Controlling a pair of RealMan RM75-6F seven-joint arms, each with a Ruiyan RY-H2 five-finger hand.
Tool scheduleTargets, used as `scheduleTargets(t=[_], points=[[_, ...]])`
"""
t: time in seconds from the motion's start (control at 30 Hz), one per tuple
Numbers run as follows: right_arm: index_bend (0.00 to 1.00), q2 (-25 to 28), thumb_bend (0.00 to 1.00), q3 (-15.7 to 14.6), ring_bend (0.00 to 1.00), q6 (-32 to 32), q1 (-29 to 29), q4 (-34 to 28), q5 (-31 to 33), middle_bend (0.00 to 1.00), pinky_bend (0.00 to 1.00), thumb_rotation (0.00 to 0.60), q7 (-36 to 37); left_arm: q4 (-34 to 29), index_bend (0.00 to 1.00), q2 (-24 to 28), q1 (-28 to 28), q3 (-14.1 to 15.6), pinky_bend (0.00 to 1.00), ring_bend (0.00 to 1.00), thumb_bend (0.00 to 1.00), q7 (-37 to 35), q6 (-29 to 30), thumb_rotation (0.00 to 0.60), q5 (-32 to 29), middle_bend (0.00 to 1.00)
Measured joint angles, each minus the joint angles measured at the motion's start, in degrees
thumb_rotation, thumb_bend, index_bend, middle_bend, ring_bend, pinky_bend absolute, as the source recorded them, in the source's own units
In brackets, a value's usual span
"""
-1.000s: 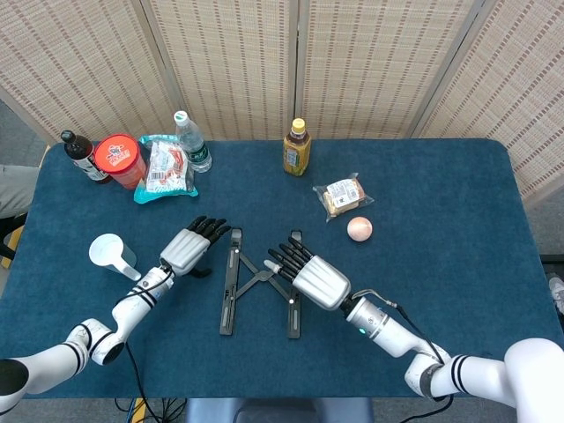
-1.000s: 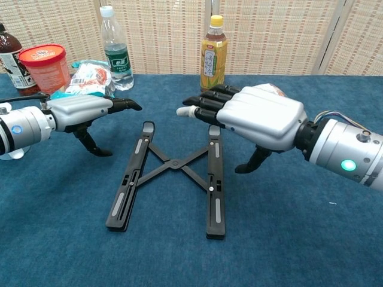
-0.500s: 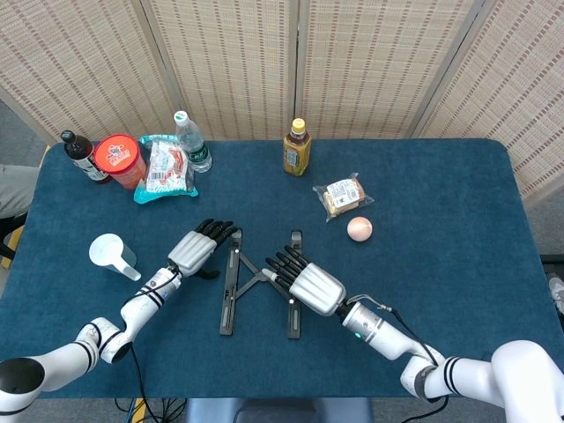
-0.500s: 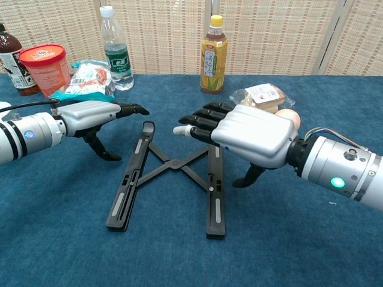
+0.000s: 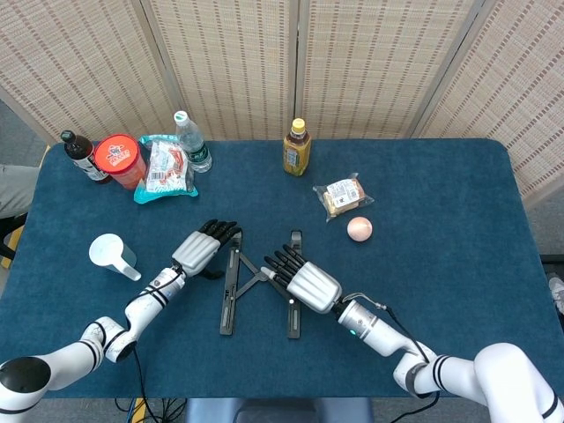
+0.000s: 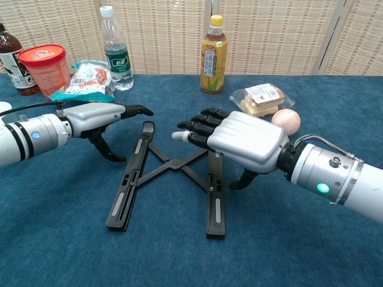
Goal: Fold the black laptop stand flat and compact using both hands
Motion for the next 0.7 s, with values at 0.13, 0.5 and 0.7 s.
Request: scheduleTargets(t=[0.13,0.5,0.7], points=[[0.00,-1.3,0.00,-0.3,0.00,0.7,0.2,2.4,-0.8,0.00,0.00,0.600,0.7,0.5,0.00,-0.4,0.0,0.1,0.00,0.00,0.18,-0.2,-0.2,0.600,-0.2,0.00],[0.00,-4.0,0.00,-1.0,0.00,2.4,0.7,6.7,-2.4,0.00,0.00,0.600,2.4,1.2,0.00,-1.0,0.0,0.3,0.00,0.00,0.18,-1.2,-0.5,0.600,-0.3,0.00],[0.00,-5.2,0.00,-0.8,0.00,3.7,0.9,8.2,-2.8,0.00,0.00,0.600,3.2,1.1,0.00,-1.1,-0.1,0.2,0.00,0.00,0.18,-1.6,-0.3,0.600,-0.4,0.00]])
